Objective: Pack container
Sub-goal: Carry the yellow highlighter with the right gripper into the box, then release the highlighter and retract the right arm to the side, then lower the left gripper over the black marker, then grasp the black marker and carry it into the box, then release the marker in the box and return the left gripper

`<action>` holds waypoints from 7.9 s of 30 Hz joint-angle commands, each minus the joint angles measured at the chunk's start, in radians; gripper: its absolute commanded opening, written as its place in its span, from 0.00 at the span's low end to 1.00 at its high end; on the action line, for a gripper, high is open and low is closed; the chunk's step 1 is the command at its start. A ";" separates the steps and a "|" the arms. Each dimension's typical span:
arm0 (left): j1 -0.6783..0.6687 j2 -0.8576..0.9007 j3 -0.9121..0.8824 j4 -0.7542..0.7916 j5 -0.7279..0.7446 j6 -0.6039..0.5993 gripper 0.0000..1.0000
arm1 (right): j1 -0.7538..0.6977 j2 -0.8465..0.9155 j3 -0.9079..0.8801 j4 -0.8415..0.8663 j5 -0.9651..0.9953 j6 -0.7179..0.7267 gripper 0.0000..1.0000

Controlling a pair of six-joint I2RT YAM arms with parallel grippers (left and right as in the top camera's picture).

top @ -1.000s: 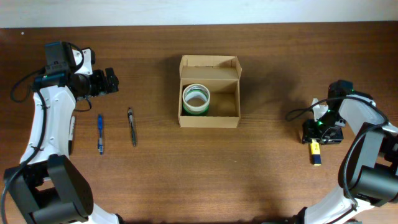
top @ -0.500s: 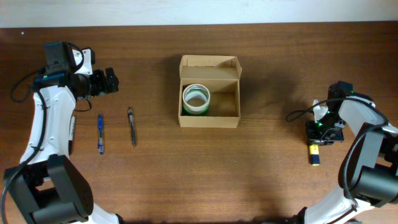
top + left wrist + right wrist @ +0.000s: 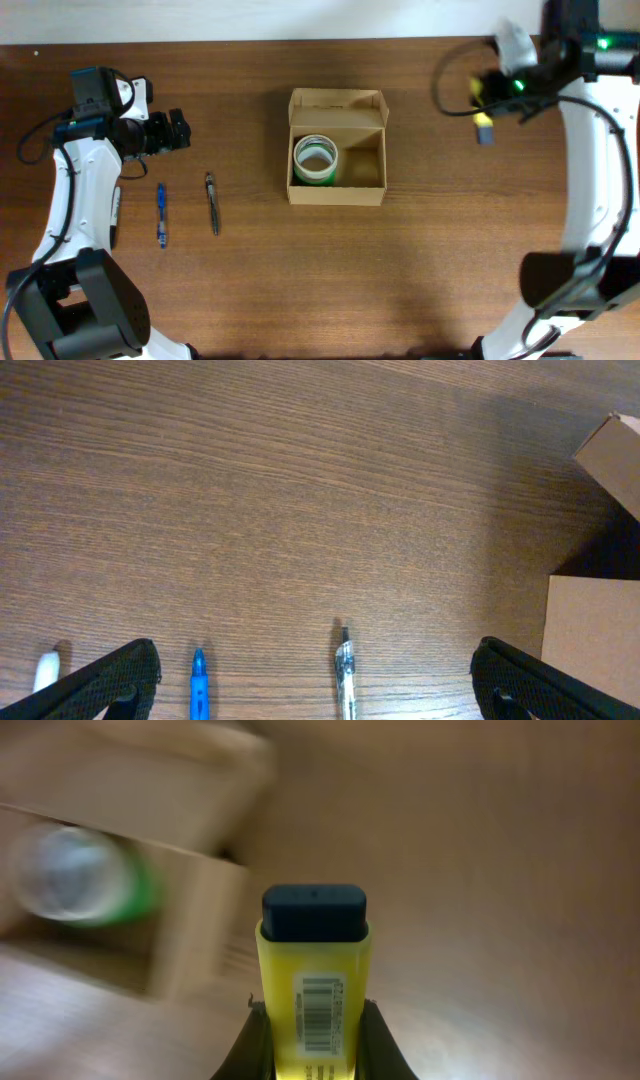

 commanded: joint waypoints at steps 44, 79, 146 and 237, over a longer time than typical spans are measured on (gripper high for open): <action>0.002 0.007 0.014 0.002 0.013 0.015 0.99 | 0.638 0.435 0.052 -0.024 0.115 -0.624 0.04; 0.002 0.007 0.014 0.002 0.013 0.015 0.99 | 0.517 0.102 0.206 -0.045 0.124 -0.301 0.58; 0.283 0.254 -0.061 -0.123 -0.230 0.336 0.73 | -0.370 -0.063 0.206 0.000 0.017 0.108 0.99; -0.888 0.378 0.424 -0.410 -0.408 0.871 0.26 | -0.370 -0.063 0.206 0.000 0.017 0.108 0.99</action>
